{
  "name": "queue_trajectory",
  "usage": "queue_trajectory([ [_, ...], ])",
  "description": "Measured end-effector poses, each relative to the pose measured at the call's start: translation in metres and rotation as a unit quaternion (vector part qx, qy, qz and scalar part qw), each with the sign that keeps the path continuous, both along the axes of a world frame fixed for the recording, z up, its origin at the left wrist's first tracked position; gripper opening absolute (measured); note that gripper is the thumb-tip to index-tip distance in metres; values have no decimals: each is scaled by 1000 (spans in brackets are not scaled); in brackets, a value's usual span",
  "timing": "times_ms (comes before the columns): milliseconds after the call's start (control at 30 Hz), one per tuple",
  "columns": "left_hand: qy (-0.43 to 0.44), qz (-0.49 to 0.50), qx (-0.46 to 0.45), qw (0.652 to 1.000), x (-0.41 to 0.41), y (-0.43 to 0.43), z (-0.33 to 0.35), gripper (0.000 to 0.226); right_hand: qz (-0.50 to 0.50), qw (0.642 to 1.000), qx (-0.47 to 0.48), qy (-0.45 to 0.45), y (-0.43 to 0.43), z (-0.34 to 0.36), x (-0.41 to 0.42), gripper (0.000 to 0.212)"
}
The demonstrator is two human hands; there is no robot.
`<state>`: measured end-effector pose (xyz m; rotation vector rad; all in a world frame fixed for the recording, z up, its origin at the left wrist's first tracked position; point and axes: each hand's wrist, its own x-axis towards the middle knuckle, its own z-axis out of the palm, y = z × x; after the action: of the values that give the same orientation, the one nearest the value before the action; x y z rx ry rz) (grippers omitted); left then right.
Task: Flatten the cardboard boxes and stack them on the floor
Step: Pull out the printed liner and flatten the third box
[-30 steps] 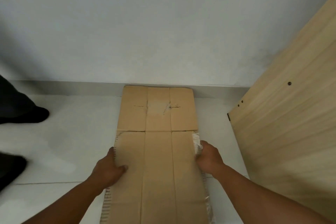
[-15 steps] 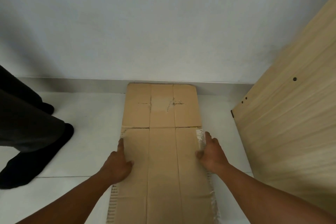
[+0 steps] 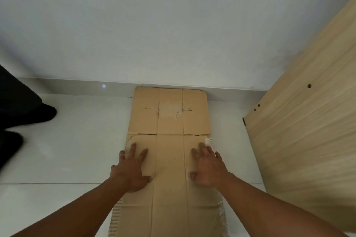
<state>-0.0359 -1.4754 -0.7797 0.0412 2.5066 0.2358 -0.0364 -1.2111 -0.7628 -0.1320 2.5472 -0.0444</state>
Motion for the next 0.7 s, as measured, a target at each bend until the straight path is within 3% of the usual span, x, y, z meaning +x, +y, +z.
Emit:
queue_trajectory([
  [500, -19, 5, -23, 1000, -9, 7, 0, 108, -10, 999, -19, -36, 1, -6, -8, 90],
  [700, -14, 26, 17, 999, -11, 10, 0, 108, -44, 997, -62, -29, 6, -10, -6, 93],
])
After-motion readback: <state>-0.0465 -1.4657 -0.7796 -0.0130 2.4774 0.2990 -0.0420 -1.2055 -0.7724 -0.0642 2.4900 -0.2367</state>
